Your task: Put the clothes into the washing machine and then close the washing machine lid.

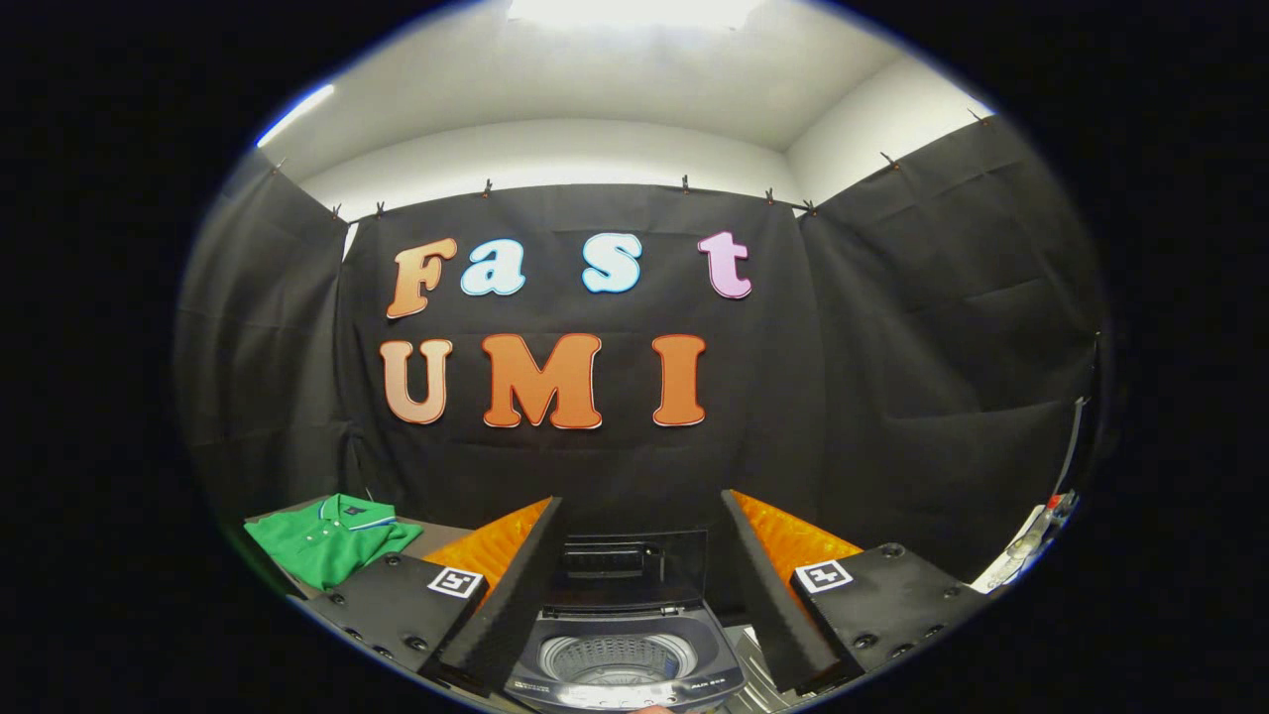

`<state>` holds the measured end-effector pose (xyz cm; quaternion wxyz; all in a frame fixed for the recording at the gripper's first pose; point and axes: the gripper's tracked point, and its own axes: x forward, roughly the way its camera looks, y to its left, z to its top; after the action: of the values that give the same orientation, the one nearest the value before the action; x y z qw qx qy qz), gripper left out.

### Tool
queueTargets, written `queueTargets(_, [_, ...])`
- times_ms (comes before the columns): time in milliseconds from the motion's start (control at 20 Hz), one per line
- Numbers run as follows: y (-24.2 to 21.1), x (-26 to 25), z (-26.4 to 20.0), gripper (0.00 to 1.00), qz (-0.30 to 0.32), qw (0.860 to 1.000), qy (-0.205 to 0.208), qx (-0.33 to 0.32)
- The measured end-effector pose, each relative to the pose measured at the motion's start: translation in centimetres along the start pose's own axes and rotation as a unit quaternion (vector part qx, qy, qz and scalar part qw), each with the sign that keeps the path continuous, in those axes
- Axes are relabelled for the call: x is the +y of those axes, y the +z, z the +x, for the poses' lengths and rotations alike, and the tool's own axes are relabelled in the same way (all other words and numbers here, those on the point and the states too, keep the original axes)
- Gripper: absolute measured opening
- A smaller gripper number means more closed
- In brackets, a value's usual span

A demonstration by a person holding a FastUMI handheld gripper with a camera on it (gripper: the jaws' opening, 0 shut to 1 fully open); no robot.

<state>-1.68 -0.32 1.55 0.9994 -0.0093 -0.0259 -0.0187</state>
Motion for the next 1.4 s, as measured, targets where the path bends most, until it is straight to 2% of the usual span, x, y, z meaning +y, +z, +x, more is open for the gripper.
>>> queueTargets(850, [0.3,1.3,0.0,0.98,0.008,1.000,-0.006,0.008])
queueTargets(1200, [0.6,4.6,0.5,0.98,0.007,1.000,-0.001,0.005])
queueTargets(1400, [0.0,7.8,0.2,0.98,0.016,1.000,0.016,0.011])
